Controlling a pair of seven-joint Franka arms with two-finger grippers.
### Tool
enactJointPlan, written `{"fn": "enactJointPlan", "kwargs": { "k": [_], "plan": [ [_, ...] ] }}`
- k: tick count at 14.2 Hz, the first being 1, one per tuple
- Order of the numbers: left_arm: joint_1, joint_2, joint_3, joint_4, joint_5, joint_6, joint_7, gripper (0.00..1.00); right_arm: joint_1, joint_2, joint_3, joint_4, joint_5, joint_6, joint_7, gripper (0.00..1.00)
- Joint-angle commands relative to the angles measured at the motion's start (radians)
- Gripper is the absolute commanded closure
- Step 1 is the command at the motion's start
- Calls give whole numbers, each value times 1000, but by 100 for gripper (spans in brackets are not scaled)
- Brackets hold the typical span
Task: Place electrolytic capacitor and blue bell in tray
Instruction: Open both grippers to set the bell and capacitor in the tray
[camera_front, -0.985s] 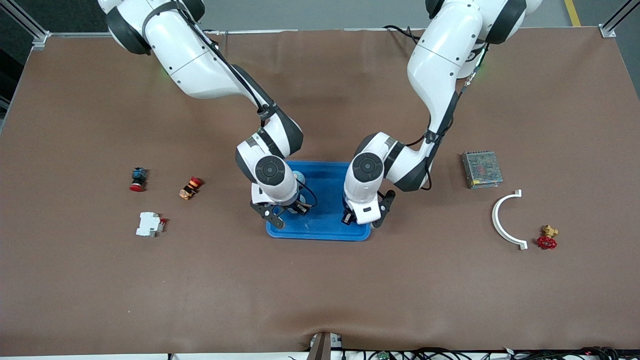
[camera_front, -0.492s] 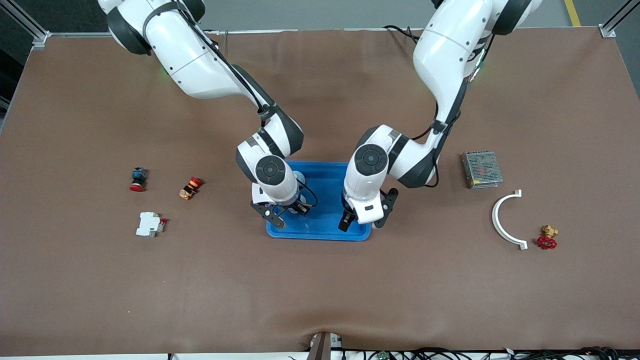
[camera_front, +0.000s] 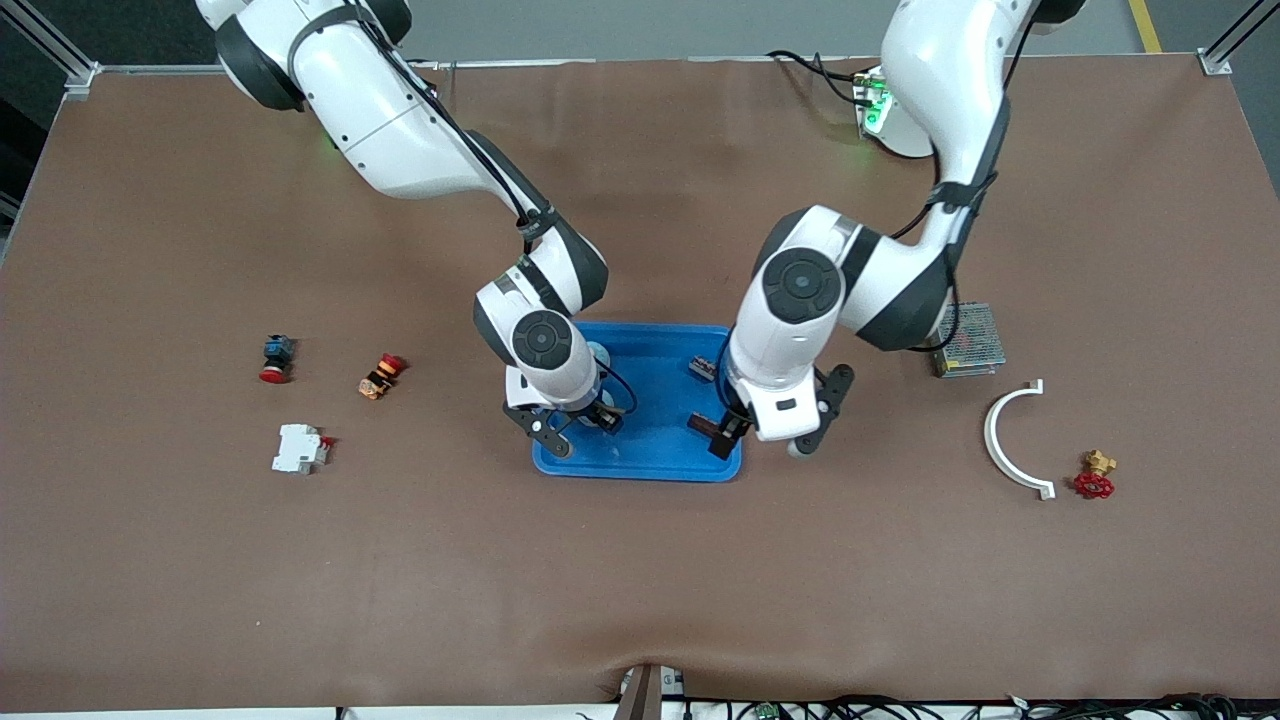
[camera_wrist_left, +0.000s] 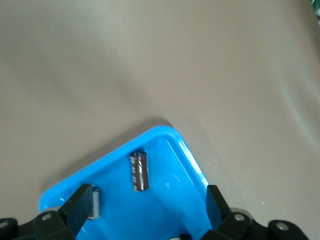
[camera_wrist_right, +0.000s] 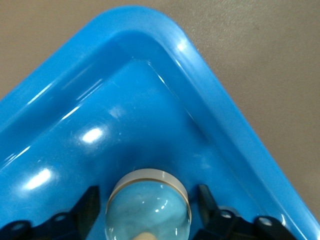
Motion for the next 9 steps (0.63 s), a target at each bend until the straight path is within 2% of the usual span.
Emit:
{"fn": "enactJointPlan", "kwargs": {
  "k": [1,4,7,9],
  "plan": [
    [57,-77,-9,-19,1,-83,104,0,18,5,-15,7,-8,9,23,0],
    [156,-142,-12,-19,-49,-173,298,0,18,2,-15,10,-11,3,22,0],
    [307,-209,-12,-21,-123,-311,628,0,16,-14,-15,11,-10,-12,15,0],
    [392,-237,-10,-25,-128,-373,837,0,13,-33,-12,27,-8,-89,6,0]
  ]
}}
